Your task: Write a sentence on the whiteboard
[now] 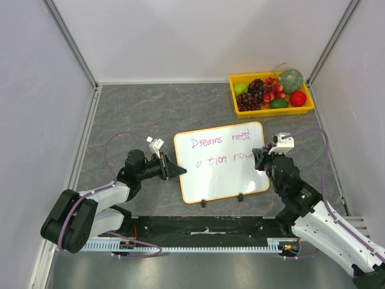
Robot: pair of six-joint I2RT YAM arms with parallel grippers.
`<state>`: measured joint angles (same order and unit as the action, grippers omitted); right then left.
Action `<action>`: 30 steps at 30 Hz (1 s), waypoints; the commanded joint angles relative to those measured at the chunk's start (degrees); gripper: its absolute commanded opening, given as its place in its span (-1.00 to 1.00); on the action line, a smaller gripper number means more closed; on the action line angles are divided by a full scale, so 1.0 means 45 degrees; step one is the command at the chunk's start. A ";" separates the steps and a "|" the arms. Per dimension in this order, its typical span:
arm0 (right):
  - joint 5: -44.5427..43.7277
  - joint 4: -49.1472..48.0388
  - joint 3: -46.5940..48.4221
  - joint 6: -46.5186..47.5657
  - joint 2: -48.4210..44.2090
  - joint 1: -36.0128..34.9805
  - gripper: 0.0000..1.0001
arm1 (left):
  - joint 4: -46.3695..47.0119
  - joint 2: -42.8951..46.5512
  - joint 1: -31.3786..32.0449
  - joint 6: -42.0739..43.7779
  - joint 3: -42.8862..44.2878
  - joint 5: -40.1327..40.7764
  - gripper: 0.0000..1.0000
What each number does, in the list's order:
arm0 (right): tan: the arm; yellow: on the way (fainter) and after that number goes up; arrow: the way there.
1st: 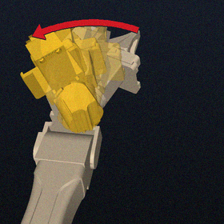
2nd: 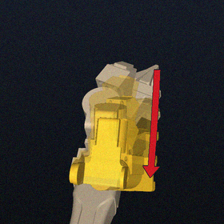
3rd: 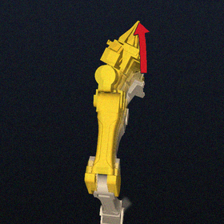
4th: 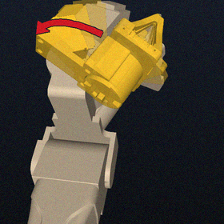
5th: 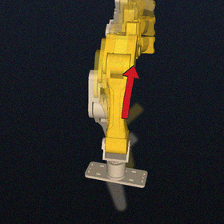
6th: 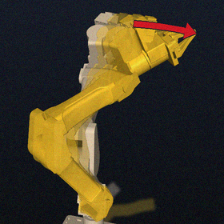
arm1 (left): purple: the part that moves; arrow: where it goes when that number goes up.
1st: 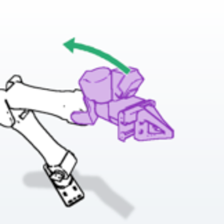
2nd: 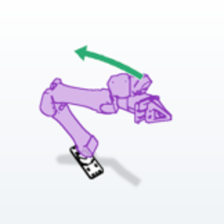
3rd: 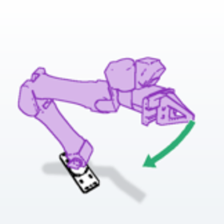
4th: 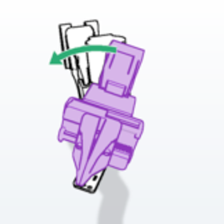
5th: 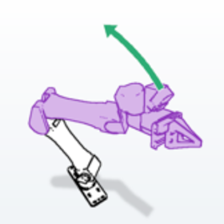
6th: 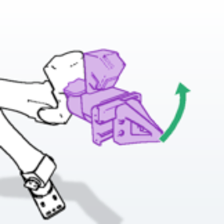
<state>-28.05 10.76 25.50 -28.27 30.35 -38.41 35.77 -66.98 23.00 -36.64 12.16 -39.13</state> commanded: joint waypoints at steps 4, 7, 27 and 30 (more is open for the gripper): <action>-0.0719 -0.0556 0.0799 0.0579 0.0619 0.0021 -1.00 | -0.0761 -0.0135 0.0044 0.1248 0.0031 0.1060 -0.96; -0.0738 -0.0556 0.0897 0.0619 0.0717 0.0021 -1.00 | -0.0761 -0.0135 0.0044 0.1248 0.0031 0.1079 -0.96; -0.0172 0.0244 0.0135 0.0248 0.0033 0.0021 -1.00 | -0.0761 -0.0174 0.0044 0.1248 0.0031 0.1060 -0.96; -0.0153 0.0342 0.0077 0.0228 -0.0045 0.0021 -1.00 | -0.0781 -0.0174 0.0044 0.1248 0.0031 0.1060 -0.96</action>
<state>-28.69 11.46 26.63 -27.00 30.70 -38.41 35.70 -66.98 23.00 -36.62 12.16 -39.16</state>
